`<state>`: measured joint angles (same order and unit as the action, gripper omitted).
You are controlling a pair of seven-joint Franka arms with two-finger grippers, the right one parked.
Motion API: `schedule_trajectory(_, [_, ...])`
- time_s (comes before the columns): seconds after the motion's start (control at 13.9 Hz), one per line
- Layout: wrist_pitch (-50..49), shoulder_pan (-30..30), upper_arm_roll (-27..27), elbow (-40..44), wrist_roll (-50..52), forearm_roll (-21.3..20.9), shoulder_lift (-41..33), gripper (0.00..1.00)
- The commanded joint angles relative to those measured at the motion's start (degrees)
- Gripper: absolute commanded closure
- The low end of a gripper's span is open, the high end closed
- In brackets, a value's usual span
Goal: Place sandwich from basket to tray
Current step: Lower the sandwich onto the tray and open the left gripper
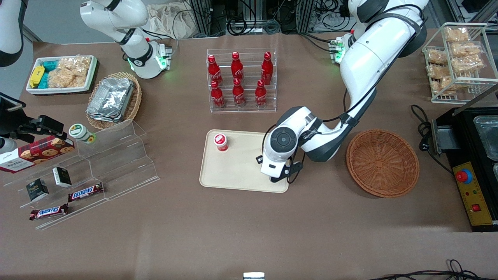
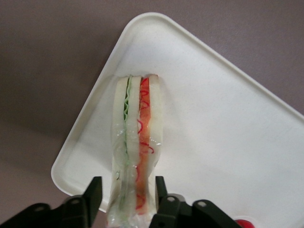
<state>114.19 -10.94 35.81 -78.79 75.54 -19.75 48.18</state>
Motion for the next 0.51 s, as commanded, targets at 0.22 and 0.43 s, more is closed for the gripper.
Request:
schedule_trajectory(0.22, [-9.6,1.5,-0.6,0.5,4.8,-0.7,-13.6,0.00])
schedule_trajectory(0.43, [-15.3,6.0,-0.4,0.4,2.6,0.1,-20.6,0.00])
